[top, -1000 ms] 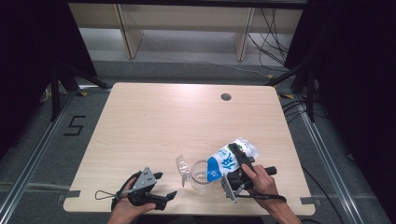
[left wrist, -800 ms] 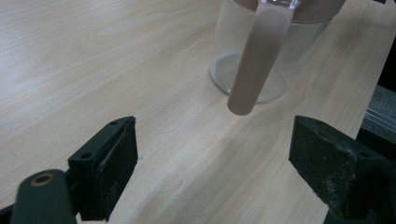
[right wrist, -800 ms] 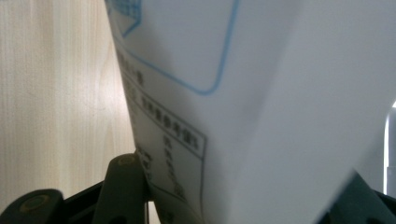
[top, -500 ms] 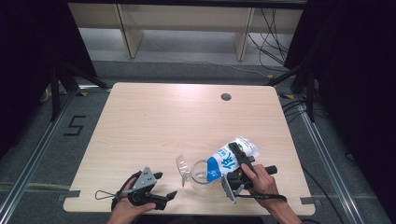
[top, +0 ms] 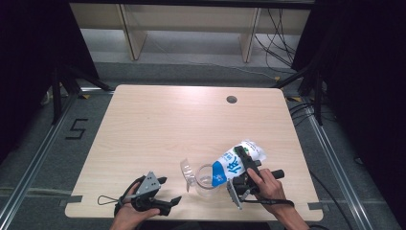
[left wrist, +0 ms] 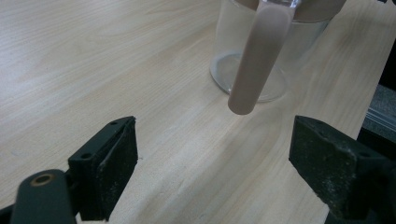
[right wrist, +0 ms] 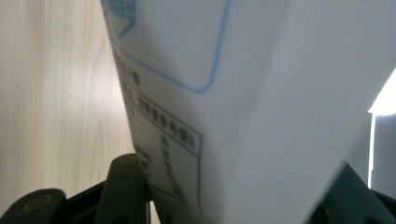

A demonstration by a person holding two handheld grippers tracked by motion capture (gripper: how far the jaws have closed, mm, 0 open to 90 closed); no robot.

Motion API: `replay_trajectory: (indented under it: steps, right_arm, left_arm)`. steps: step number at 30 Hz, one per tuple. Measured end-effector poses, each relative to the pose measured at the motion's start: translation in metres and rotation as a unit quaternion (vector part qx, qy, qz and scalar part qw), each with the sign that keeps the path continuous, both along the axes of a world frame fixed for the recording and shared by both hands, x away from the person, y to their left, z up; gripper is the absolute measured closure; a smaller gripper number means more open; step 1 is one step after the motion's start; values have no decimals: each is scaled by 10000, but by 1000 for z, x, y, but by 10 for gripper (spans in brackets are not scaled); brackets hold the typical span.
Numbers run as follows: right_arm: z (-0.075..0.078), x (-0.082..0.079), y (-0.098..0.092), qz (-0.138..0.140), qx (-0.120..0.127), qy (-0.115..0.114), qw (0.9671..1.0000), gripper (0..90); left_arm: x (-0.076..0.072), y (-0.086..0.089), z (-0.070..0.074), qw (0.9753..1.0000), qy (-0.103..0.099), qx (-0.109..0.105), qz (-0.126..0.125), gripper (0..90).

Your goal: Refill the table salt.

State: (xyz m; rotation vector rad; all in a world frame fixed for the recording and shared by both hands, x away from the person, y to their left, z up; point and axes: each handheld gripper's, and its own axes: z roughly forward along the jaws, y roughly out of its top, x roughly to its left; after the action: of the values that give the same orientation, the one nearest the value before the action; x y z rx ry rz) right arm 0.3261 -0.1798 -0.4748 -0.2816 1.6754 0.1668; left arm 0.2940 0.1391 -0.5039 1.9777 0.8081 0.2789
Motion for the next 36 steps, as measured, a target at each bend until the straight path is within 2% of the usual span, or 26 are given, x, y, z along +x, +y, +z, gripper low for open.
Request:
replay_trajectory:
  steps: [1, 3, 5, 10, 11, 12, 14, 16, 17, 18, 26, 27, 28, 29, 31, 36]
  right_arm:
    - [-3, -1, -1, -67, 182, 70, 9998, 519]
    - [1, 0, 0, 13, -66, -28, 10000, 520]
    - [0, 0, 0, -14, 57, 16, 10000, 520]
    - [0, -1, 0, -57, 16, 12, 10000, 520]
    - [-3, -1, 0, -96, 137, 62, 9998, 520]
    - [-2, -1, 0, -57, 75, 33, 10000, 521]
    - [-3, 0, 0, 18, 144, -12, 9999, 521]
    - [-3, 0, 0, 5, 184, -6, 9998, 521]
    - [-3, 0, 0, 26, 128, -18, 9999, 521]
    - [-4, -1, -1, -27, 212, 5, 9998, 521]
    - [-4, -2, 0, -101, 201, 67, 9997, 522]
    - [-3, -2, 0, -55, 96, 30, 9999, 522]
    - [0, -1, 1, 44, -82, -59, 9999, 523]
    - [1, -1, 1, 19, -131, -67, 9999, 523]
    - [-1, -1, 1, 8, -49, -43, 10000, 523]
    - [-1, -1, 0, 8, -33, -43, 10000, 523]
  left_arm:
    - [0, 0, 0, 10000, -2, 10, 11, 152]
    - [0, 0, 0, 10000, -5, 1, -6, 152]
    - [0, 0, 0, 10000, -5, 19, 15, 152]
    - [0, 0, 0, 10000, -4, 0, -5, 152]
    - [0, 0, 0, 10000, -6, 2, -7, 152]
    - [0, 0, 0, 10000, -7, -4, -5, 152]
    - [0, 0, 0, 10000, -12, 4, -1, 152]
    - [0, 0, 0, 10000, -13, 7, -5, 152]
    - [0, 0, 0, 10000, -18, 10, -7, 152]
    - [0, 0, 0, 10000, -31, 14, -18, 152]
    - [1, 0, 0, 10000, -74, 28, -58, 152]
    - [1, 0, 0, 9999, -79, 24, -61, 152]
    - [1, 2, 1, 9998, -84, 137, -71, 152]
    - [1, 2, 1, 9998, -95, 180, -80, 152]
    - [1, 2, 1, 9998, -75, 174, -59, 152]
    - [1, 2, 1, 9998, -94, 150, -66, 152]
